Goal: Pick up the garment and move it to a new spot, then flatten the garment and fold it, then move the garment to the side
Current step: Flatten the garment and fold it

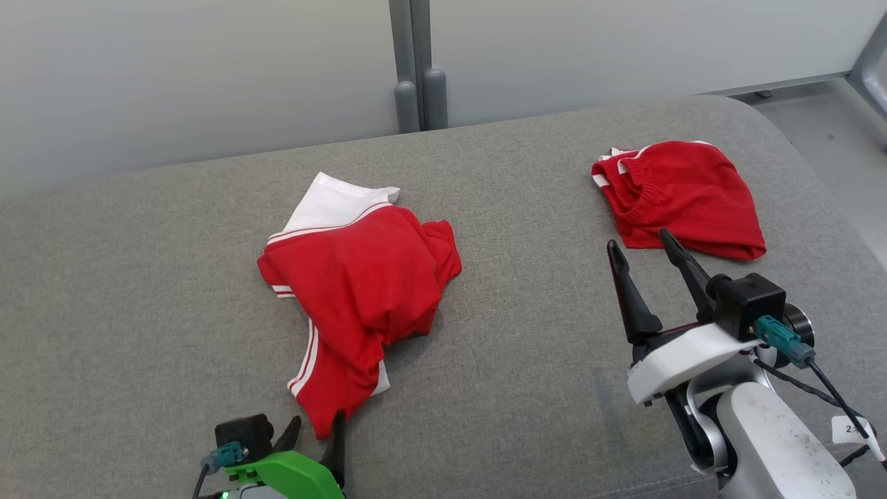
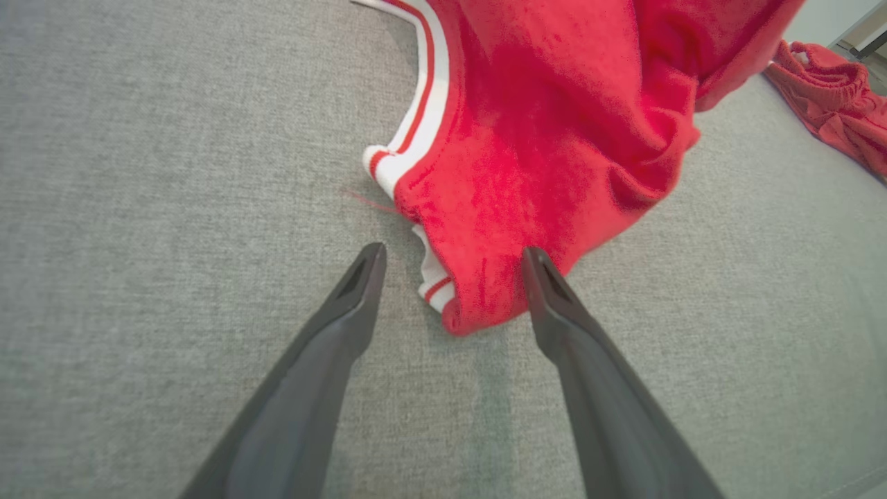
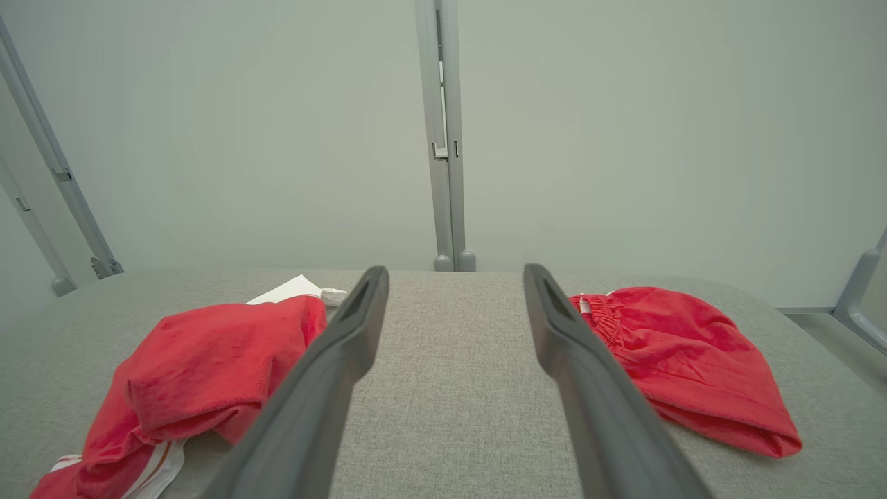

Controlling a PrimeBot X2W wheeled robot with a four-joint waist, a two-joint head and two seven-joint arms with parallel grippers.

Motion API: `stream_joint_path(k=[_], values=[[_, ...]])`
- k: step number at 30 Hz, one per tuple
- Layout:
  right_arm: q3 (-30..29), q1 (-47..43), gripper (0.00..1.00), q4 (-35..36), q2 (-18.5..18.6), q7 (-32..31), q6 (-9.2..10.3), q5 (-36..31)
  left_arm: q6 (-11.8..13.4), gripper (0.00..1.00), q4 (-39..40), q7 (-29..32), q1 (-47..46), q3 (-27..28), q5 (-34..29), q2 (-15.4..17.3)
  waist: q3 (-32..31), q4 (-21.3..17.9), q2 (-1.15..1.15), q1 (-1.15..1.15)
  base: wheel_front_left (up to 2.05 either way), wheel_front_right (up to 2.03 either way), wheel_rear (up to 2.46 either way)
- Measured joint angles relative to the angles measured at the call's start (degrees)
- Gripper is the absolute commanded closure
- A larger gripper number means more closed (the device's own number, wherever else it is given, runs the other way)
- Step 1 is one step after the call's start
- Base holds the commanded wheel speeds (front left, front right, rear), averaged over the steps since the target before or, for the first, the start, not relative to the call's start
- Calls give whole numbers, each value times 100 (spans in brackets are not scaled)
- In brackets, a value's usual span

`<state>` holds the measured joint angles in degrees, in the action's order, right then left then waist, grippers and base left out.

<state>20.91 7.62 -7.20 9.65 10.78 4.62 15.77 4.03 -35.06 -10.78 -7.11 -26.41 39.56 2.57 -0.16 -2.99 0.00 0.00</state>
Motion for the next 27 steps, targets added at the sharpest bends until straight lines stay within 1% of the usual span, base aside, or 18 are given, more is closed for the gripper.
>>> stream_joint_path(k=[1,2,3,4,5,6,15,17,22,27], values=[[0,0,0,0,1,-7,1,0,-14,0,-5,22,-1,-34,19,2,0,-8,0,0,0,0,0],[2,0,0,1,0,-7,0,0,-119,5,-5,49,-2,-137,97,1,0,-24,0,0,0,0,0],[2,0,0,0,1,-8,0,0,-166,55,0,65,-2,-178,183,-2,-1,-32,0,0,0,0,0],[3,0,0,0,2,-8,0,0,-193,59,1,66,-3,-212,243,-3,-3,-39,0,0,0,0,0],[4,0,0,0,3,-8,0,0,-202,81,0,67,-5,-257,256,0,-5,-46,0,0,0,0,0],[7,0,0,0,3,-11,0,0,-203,100,-1,71,-7,-304,259,-1,-8,-53,0,0,0,0,0],[-37,-5,0,-7,67,-22,2,-8,-200,100,37,-103,-176,-348,229,-3,-55,-44,0,0,0,0,0],[-46,-29,0,-25,91,-22,1,2,-152,100,40,-175,-207,-291,197,-8,-70,0,0,0,0,0,0],[22,-189,0,-181,85,-33,-24,52,87,100,237,-328,-333,200,90,33,-102,168,0,0,0,0,0],[126,-198,0,-430,78,-84,-116,68,212,100,584,-364,-539,802,-47,259,-121,412,0,0,0,0,0]])
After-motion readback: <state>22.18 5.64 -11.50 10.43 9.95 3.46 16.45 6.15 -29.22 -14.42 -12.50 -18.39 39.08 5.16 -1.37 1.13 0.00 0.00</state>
